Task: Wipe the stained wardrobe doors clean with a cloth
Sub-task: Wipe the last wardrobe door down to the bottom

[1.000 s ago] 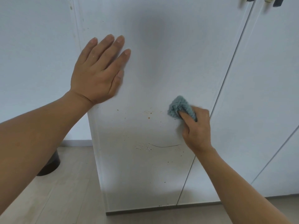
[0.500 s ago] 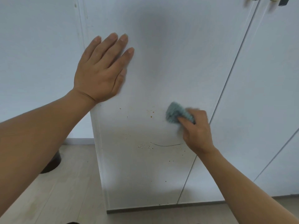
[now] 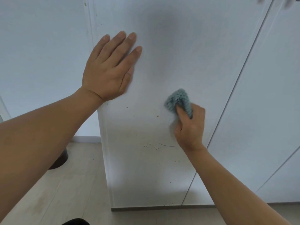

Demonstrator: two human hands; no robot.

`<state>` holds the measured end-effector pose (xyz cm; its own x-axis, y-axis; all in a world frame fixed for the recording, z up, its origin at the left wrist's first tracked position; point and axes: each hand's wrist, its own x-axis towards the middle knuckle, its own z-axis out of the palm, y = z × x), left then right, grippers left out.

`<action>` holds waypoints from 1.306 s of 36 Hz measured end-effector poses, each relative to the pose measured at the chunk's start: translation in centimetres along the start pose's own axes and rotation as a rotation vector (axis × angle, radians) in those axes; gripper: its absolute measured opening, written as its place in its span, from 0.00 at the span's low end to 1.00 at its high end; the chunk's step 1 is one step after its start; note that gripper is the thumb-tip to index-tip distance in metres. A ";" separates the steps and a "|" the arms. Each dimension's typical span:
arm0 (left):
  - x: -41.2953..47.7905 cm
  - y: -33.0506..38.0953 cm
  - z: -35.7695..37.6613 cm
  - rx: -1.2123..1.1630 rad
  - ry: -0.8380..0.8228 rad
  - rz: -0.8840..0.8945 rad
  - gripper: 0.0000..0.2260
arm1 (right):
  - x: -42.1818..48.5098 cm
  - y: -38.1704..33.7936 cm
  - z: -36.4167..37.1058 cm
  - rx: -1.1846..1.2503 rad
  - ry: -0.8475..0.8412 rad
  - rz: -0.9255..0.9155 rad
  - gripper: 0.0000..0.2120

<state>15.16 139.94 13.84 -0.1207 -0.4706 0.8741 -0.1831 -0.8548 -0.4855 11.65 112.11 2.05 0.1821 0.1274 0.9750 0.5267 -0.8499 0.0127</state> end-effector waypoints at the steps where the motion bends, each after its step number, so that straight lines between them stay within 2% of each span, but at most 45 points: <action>1: 0.0 0.0 0.0 0.001 0.003 0.002 0.22 | -0.3 -0.1 0.2 -0.004 -0.069 -0.101 0.09; 3: 0.1 0.0 0.2 -0.007 0.013 0.003 0.22 | -0.3 0.2 0.2 -0.003 -0.182 -0.234 0.06; 4: 0.0 0.1 0.3 -0.004 0.020 0.002 0.22 | -0.1 0.5 0.1 0.007 -0.189 -0.210 0.06; 11: 0.4 -0.6 -0.2 -0.027 -0.013 0.042 0.23 | 4.0 -1.1 -0.3 0.115 0.225 0.395 0.20; 13: 0.7 -1.7 -0.7 -0.019 -0.050 0.115 0.24 | 4.5 -2.8 0.8 0.113 0.268 0.463 0.21; 14: 0.9 -2.5 -1.0 -0.010 -0.069 0.160 0.24 | 4.0 -3.6 1.5 0.100 0.232 0.377 0.18; 17: 1.8 -4.6 -1.3 -0.016 -0.100 0.299 0.25 | 1.3 -4.9 3.1 0.104 -0.040 -0.100 0.12; 19: 2.0 -4.9 -1.2 -0.028 -0.098 0.323 0.25 | 0.9 -4.6 3.4 0.088 -0.104 -0.221 0.11; 23: 1.4 -4.6 -1.1 -0.037 -0.081 0.299 0.25 | 1.4 -4.9 3.4 0.033 0.056 0.034 0.13; 24: 1.3 -4.6 -1.1 -0.034 -0.081 0.299 0.25 | 1.4 -5.5 3.6 0.031 0.051 0.002 0.13; 27: 1.5 -4.7 -1.2 -0.047 -0.092 0.298 0.25 | 0.9 -6.3 3.9 0.045 -0.106 -0.258 0.14; 28: 1.4 -4.7 -1.2 -0.050 -0.095 0.297 0.25 | 1.2 -6.1 3.9 0.059 -0.090 -0.254 0.14; 32: 1.4 -4.6 -1.3 -0.084 -0.106 0.287 0.24 | 3.8 -6.2 3.6 0.057 0.181 0.123 0.12; 33: 1.5 -4.7 -1.4 -0.098 -0.109 0.281 0.24 | 4.0 -6.6 3.7 0.040 0.207 0.144 0.13; 37: 2.8 -5.5 -2.5 -0.182 -0.157 0.306 0.20 | 3.9 -7.1 4.0 0.043 -0.037 -0.177 0.12; 39: 3.8 -6.4 -3.0 -0.204 -0.163 0.307 0.19 | 5.3 -7.0 3.6 0.067 0.007 -0.136 0.13; 41: 4.4 -7.3 -3.1 -0.187 -0.120 0.228 0.19 | 7.4 -7.2 3.2 0.067 0.141 -0.005 0.15; 43: 4.3 -8.1 -3.0 -0.150 -0.062 0.132 0.20 | 9.3 -8.1 3.4 0.064 0.199 0.071 0.17; 45: 3.8 -8.3 -2.7 -0.147 -0.046 0.103 0.23 | 9.5 -9.4 4.0 0.048 0.126 0.012 0.19; 47: 3.2 -8.2 -2.5 -0.149 -0.052 0.099 0.23 | 8.1 -10.0 4.9 0.034 -0.052 -0.209 0.17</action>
<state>13.84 145.98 20.60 -0.0952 -0.5645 0.8199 -0.3161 -0.7639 -0.5627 11.89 124.14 8.79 0.1081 0.3265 0.9390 0.5852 -0.7844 0.2054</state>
